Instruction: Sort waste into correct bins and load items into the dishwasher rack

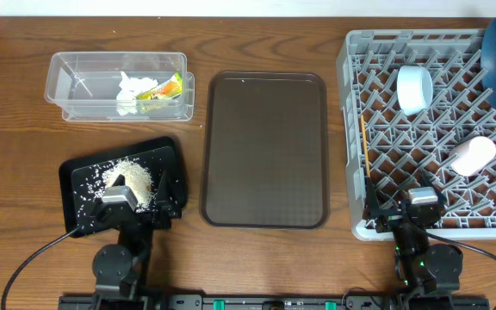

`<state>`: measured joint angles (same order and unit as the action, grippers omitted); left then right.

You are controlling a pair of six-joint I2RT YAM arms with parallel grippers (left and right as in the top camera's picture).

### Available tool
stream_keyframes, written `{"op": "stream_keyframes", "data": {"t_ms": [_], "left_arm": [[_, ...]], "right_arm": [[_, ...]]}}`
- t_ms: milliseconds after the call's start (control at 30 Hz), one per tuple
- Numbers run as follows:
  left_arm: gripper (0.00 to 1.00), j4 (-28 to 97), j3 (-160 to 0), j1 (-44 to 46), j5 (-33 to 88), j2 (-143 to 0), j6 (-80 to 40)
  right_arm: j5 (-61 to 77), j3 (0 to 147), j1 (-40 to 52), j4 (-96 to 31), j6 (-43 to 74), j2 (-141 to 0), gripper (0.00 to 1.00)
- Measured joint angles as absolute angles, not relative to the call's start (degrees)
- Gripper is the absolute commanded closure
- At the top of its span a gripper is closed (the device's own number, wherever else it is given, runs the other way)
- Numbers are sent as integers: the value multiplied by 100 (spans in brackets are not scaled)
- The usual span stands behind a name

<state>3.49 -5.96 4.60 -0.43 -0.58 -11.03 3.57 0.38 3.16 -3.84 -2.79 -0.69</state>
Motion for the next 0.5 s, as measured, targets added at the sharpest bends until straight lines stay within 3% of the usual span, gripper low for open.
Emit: {"op": "stream_keyframes", "data": {"t_ms": [167,500], "left_arm": [[5,-259,-202,454,-40,-58,-832],[5,145,-104,454,8,-60,-565]], "right_arm": [[357,38,316,-384,-279,-69,1],[357,38,316,-384,-279,-69,1]]}}
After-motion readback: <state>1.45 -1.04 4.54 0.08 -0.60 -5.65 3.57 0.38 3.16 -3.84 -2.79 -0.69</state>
